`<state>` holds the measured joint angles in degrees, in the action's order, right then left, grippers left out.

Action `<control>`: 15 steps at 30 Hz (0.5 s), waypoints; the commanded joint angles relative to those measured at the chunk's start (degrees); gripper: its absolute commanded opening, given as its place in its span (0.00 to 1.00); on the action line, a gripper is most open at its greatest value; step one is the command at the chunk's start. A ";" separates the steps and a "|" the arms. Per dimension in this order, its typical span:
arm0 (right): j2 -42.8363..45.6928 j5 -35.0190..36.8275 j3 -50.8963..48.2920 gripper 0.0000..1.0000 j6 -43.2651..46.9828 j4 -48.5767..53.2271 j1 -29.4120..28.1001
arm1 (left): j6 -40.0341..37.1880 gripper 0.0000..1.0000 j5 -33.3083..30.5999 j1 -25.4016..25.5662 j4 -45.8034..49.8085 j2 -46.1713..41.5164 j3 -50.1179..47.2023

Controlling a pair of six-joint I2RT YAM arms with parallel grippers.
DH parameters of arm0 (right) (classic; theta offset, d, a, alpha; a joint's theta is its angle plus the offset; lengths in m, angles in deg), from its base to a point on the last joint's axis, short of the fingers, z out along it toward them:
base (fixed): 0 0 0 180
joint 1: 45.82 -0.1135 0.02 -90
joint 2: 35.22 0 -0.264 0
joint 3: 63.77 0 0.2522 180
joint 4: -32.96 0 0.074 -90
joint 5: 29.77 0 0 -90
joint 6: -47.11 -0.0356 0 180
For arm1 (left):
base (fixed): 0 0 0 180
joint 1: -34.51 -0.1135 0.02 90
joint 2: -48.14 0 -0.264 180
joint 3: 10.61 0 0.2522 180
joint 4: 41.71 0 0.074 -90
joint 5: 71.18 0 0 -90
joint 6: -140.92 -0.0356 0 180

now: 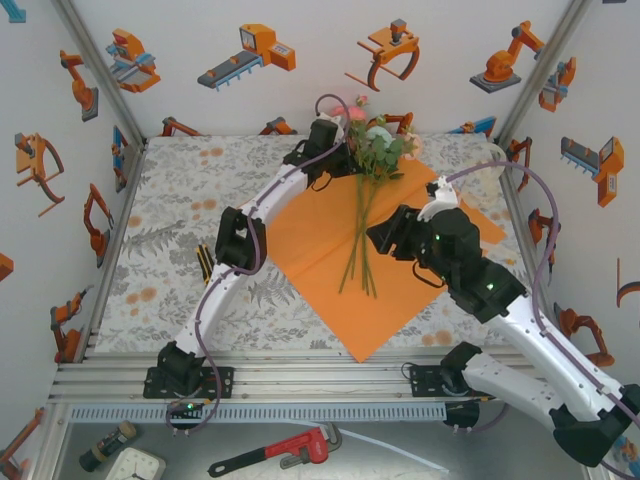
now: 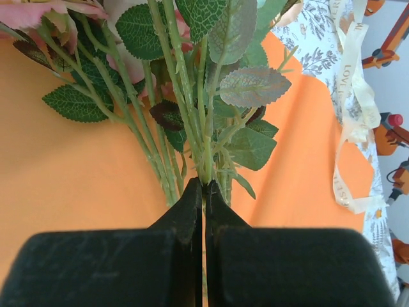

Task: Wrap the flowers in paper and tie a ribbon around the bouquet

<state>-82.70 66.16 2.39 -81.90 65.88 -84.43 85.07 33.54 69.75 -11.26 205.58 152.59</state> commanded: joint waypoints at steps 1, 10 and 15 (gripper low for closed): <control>1.37 2.29 -1.17 0.53 1.22 1.09 0.49 | -2.00 0.00 -0.73 -0.44 -3.85 1.63 0.93; 3.38 6.81 -1.21 0.54 0.85 5.25 1.37 | -1.07 0.27 -1.03 -0.73 -5.05 0.52 0.66; 1.07 4.15 -0.73 0.54 -1.04 7.36 5.75 | -4.16 0.43 -1.70 -0.81 -4.32 -6.74 -4.86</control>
<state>-80.58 70.23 1.47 -82.03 71.12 -80.58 83.72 32.55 69.27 -14.91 205.65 149.95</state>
